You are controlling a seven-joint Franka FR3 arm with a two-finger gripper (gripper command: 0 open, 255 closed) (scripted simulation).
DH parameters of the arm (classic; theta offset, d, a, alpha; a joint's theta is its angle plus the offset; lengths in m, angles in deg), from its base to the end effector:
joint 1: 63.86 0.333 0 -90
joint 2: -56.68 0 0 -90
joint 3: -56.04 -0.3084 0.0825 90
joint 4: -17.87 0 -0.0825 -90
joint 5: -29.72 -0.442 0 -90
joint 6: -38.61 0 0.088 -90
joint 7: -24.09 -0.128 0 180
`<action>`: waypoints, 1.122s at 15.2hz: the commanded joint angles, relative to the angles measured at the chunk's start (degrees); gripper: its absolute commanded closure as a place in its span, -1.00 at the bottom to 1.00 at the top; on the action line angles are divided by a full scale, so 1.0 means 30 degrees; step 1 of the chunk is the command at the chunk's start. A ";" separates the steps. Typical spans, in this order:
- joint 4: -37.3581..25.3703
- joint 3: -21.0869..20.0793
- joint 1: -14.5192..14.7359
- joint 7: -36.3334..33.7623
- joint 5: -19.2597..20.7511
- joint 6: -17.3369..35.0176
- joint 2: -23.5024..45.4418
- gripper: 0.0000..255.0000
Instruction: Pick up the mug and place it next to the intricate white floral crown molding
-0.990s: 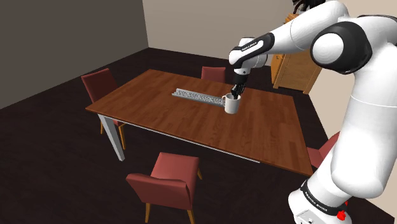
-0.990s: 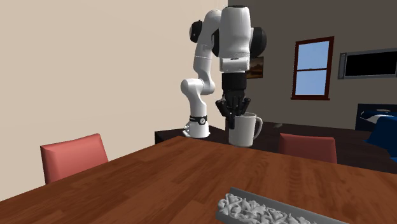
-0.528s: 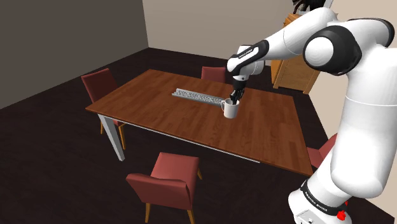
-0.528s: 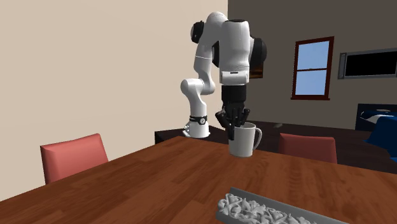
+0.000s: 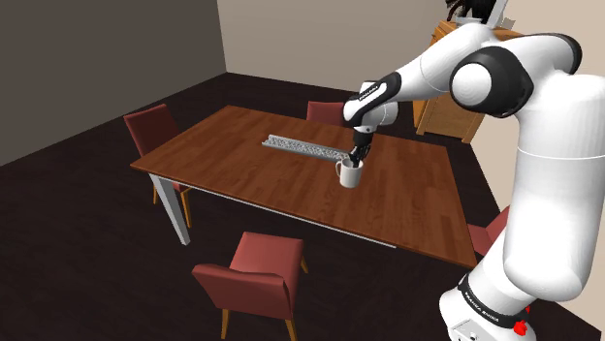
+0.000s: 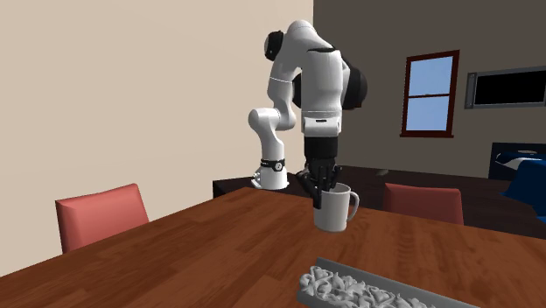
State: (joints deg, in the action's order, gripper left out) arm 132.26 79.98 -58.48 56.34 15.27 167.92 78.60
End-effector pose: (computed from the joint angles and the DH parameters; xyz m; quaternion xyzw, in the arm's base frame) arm 0.6033 -0.1932 0.2077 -0.9980 -0.0455 0.0281 0.0327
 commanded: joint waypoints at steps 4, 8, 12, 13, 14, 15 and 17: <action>-0.0027 -0.0032 -0.0023 0.0033 -0.0061 0.0087 0.0107 1.00; -0.0025 -0.0032 -0.0022 0.0033 -0.0060 0.0087 0.0105 -1.00; -0.0023 -0.0032 -0.0023 0.0034 -0.0060 0.0089 0.0105 -1.00; -0.0023 -0.0032 -0.0023 0.0034 -0.0060 0.0089 0.0105 -1.00; -0.0210 0.0098 0.0045 -0.0126 0.0185 -0.0435 -0.0268 -1.00; -0.0421 0.0217 0.0105 -0.0277 0.0419 -0.0965 -0.0625 -1.00; -0.0864 0.0398 0.0190 -0.0530 0.0809 -0.1933 -0.1214 -1.00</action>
State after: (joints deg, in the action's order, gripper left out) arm 130.23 80.92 -57.97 54.99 17.18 163.44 75.72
